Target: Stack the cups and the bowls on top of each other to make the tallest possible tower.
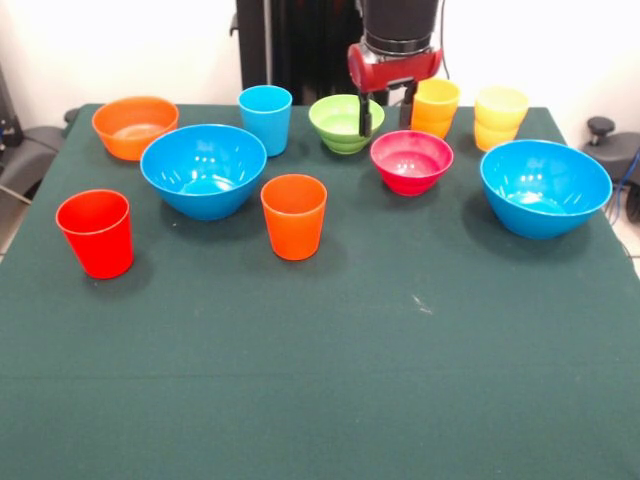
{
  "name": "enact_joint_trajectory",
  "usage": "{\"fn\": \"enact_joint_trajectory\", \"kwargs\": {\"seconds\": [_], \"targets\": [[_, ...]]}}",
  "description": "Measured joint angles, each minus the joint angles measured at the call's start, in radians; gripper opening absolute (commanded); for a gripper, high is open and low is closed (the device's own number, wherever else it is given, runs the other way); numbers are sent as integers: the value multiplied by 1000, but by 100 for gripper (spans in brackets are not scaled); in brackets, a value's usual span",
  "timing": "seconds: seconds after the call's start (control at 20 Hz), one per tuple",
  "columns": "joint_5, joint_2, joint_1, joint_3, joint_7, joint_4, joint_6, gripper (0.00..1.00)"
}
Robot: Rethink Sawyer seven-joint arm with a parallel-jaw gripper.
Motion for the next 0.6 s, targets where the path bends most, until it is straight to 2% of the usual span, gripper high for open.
{"fn": "enact_joint_trajectory", "kwargs": {"seconds": [0.6], "targets": [[0, 6, 29, -27, 0, 0, -21, 100]]}}
